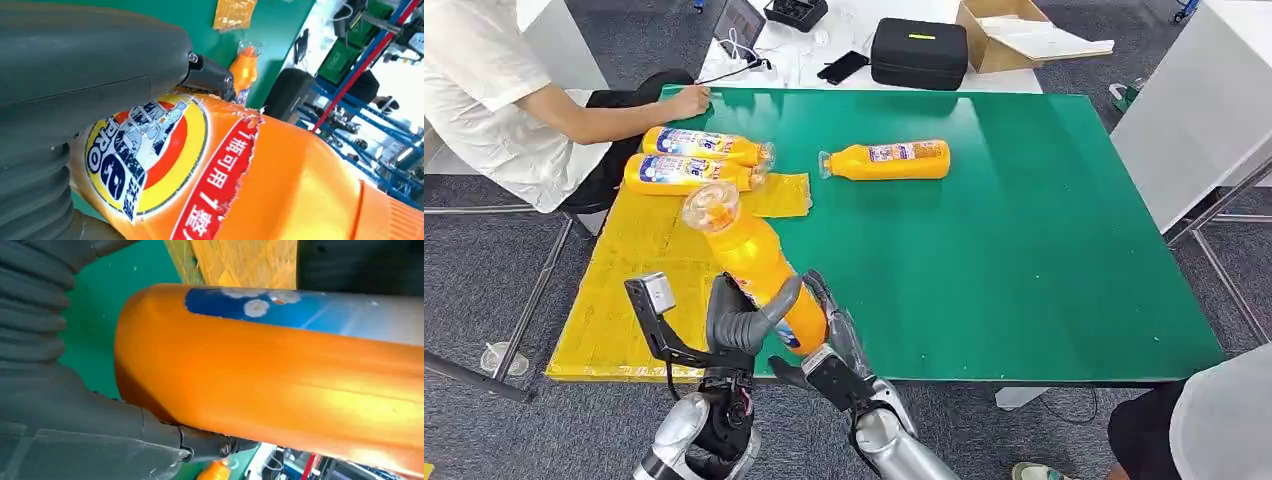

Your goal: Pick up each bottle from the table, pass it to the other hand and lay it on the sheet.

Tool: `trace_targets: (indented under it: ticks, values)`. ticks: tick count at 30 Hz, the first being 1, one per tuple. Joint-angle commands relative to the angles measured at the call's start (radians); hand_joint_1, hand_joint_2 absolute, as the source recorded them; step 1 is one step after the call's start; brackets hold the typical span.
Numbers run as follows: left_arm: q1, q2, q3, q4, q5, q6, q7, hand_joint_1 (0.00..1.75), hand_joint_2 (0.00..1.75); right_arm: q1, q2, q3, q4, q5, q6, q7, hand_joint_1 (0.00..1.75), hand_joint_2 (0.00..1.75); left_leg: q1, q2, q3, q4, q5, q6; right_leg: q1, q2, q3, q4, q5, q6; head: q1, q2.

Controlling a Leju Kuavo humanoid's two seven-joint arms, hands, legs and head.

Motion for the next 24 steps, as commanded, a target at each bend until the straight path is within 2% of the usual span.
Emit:
trace_targets:
  ticks: [1, 3, 4, 5, 6, 7, 10, 12, 13, 16, 17, 20, 21, 24]
  values:
    - [-0.063, 0.034, -0.032, 0.01, -0.132, 0.102, -0.041, 1.75, 1.75, 0.028, -0.008, 0.023, 0.068, -0.001, -0.047, -0.014, 0.0, 0.0, 0.0, 0.0, 0.006, -0.001, -0.002, 0.001, 0.001, -0.002, 0.007, -0.001, -0.002, -0.002, 0.0, 0.0]
    - [-0.072, 0.065, -0.056, 0.059, -0.334, 0.2, -0.054, 1.75, 1.75, 0.046, -0.033, -0.009, 0.052, 0.0, -0.109, -0.039, 0.0, 0.0, 0.0, -0.002, 0.005, -0.001, -0.001, 0.001, 0.001, -0.003, 0.006, -0.001, -0.001, -0.002, 0.0, 0.0]
    - [-0.09, 0.103, -0.07, 0.115, -0.526, 0.294, -0.031, 1.75, 1.75, 0.051, -0.048, -0.051, 0.047, -0.004, -0.18, -0.07, 0.0, 0.0, 0.0, -0.002, 0.003, -0.002, 0.0, 0.0, 0.0, -0.003, 0.004, -0.002, -0.001, -0.001, 0.0, 0.0]
    - [-0.092, 0.113, -0.056, 0.145, -0.604, 0.313, -0.017, 1.75, 1.75, 0.059, -0.054, -0.076, 0.023, -0.003, -0.227, -0.071, 0.0, 0.0, 0.0, -0.003, 0.006, -0.003, 0.0, 0.001, 0.0, -0.004, 0.007, -0.003, -0.001, -0.002, 0.0, 0.0]
    - [-0.078, 0.129, -0.024, 0.165, -0.712, 0.329, 0.015, 1.75, 1.75, 0.092, -0.061, -0.145, -0.069, -0.037, -0.336, -0.071, 0.0, 0.0, 0.0, -0.003, 0.008, -0.004, 0.0, 0.001, 0.0, -0.004, 0.009, -0.004, -0.001, -0.002, 0.0, 0.0]
    - [-0.065, 0.148, -0.004, 0.171, -0.774, 0.321, 0.037, 1.75, 1.75, 0.137, -0.041, -0.27, -0.209, -0.082, -0.377, -0.071, 0.0, 0.0, -0.001, -0.001, 0.006, -0.004, 0.0, 0.0, 0.0, -0.002, 0.006, -0.003, 0.0, -0.002, 0.0, 0.0]
    - [-0.04, 0.156, 0.033, 0.15, -0.79, 0.295, 0.028, 1.75, 1.75, 0.134, -0.056, -0.286, -0.214, -0.089, -0.36, -0.071, 0.0, 0.0, -0.001, 0.001, 0.006, -0.002, -0.001, 0.001, 0.0, 0.0, 0.006, -0.001, -0.001, -0.002, 0.0, 0.0]
    - [-0.03, 0.147, 0.053, 0.142, -0.866, 0.29, 0.071, 1.75, 1.75, 0.172, -0.01, -0.4, -0.34, -0.087, -0.377, -0.071, 0.0, 0.0, 0.0, 0.001, 0.006, -0.002, -0.001, 0.001, 0.0, 0.001, 0.006, -0.001, -0.001, -0.002, 0.0, 0.0]
    - [-0.026, 0.144, 0.075, 0.136, -0.91, 0.289, 0.086, 1.75, 1.75, 0.201, 0.022, -0.502, -0.461, -0.051, -0.377, -0.071, 0.0, 0.0, -0.001, 0.001, 0.001, 0.0, -0.001, 0.001, 0.0, 0.001, 0.001, 0.0, 0.0, -0.001, 0.0, 0.0]
    - [-0.033, 0.141, 0.124, 0.13, -0.953, 0.249, 0.108, 1.75, 1.75, 0.225, 0.046, -0.653, -0.654, -0.029, -0.377, -0.071, 0.0, 0.0, -0.001, -0.001, -0.001, 0.001, 0.0, 0.0, -0.001, -0.002, -0.001, 0.003, -0.001, -0.002, 0.0, 0.0]
    - [-0.051, 0.153, 0.125, 0.152, -1.049, 0.266, 0.14, 1.75, 1.75, 0.228, 0.038, -0.67, -0.68, -0.038, -0.377, -0.071, 0.0, 0.0, -0.001, -0.002, 0.002, 0.001, -0.001, 0.001, -0.001, -0.003, 0.002, 0.003, -0.002, -0.003, 0.0, 0.0]
    - [-0.051, 0.153, 0.125, 0.152, -1.049, 0.266, 0.14, 1.75, 1.75, 0.228, 0.038, -0.67, -0.68, -0.038, -0.377, -0.071, 0.0, 0.0, 0.0, -0.002, 0.001, 0.0, 0.0, 0.001, 0.0, -0.002, 0.003, 0.0, -0.001, -0.001, 0.0, 0.0]
    - [-0.067, 0.166, 0.129, 0.187, -1.161, 0.284, 0.187, 1.75, 1.75, 0.231, 0.038, -0.672, -0.691, -0.035, -0.377, -0.071, 0.0, 0.0, 0.0, -0.002, 0.006, 0.0, -0.002, 0.001, 0.001, -0.003, 0.007, 0.0, -0.003, -0.003, 0.0, 0.0]
    - [-0.112, 0.201, 0.145, 0.302, -1.477, 0.241, 0.331, 1.75, 1.75, 0.222, 0.012, -0.613, -0.658, -0.09, -0.377, -0.071, 0.0, 0.0, 0.0, 0.0, 0.002, -0.001, 0.0, 0.0, 0.0, 0.0, 0.003, -0.001, 0.0, -0.002, 0.0, 0.0]
